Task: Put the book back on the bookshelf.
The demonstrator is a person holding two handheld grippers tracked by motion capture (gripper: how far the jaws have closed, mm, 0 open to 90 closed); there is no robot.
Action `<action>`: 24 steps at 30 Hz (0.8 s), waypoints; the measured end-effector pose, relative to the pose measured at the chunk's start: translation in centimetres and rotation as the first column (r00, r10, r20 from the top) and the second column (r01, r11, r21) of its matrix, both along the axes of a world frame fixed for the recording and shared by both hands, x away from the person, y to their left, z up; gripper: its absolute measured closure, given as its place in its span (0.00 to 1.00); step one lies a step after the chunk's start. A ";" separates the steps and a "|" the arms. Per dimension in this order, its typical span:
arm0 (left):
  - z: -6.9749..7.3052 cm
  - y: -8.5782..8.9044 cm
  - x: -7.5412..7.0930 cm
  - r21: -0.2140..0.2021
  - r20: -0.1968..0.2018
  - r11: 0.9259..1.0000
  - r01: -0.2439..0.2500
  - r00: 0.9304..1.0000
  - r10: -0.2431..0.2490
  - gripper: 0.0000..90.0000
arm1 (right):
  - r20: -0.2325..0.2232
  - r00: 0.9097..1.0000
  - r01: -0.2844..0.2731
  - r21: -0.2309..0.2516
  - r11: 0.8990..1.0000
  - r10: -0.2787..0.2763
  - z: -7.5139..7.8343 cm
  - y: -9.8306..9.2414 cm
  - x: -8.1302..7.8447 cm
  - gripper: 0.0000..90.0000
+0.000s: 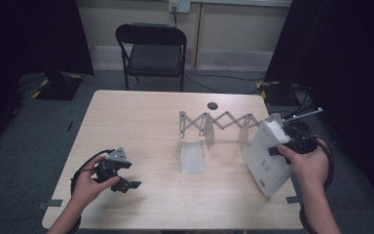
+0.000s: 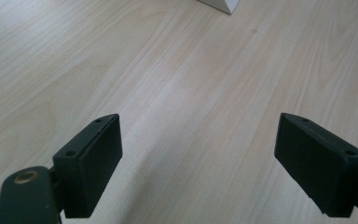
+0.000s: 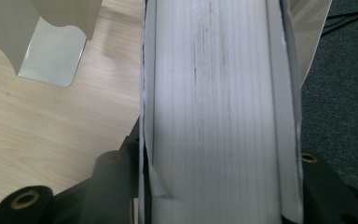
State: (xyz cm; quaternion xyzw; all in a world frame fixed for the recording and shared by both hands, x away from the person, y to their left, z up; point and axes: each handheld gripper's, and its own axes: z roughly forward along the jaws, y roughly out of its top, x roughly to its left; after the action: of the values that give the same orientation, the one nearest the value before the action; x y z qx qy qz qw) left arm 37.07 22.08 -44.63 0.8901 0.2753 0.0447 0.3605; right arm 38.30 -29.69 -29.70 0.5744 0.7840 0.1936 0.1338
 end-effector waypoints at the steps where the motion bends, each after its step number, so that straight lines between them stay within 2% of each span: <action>1: 0.0 0.0 0.0 -0.001 -0.001 1.000 0.000 1.000 0.000 0.16 | 0.002 1.000 -0.004 0.000 1.000 0.004 0.0 0.0 0.1 0.59; 13: -0.3 0.1 0.1 0.007 -0.008 1.000 0.002 1.000 -0.002 0.16 | 0.005 1.000 0.018 -0.010 1.000 -0.018 -0.1 0.2 1.0 0.59; 24: -0.5 0.2 0.2 0.006 -0.013 1.000 -0.007 1.000 0.007 0.16 | -0.003 0.999 0.038 0.000 0.999 -0.038 -0.1 0.4 1.9 0.59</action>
State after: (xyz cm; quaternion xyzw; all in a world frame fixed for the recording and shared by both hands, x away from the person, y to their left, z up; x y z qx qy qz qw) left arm 37.27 22.27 -45.13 0.8904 0.2807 0.0408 0.3560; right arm 40.15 -29.31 -29.83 0.5894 0.7732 0.1902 0.1362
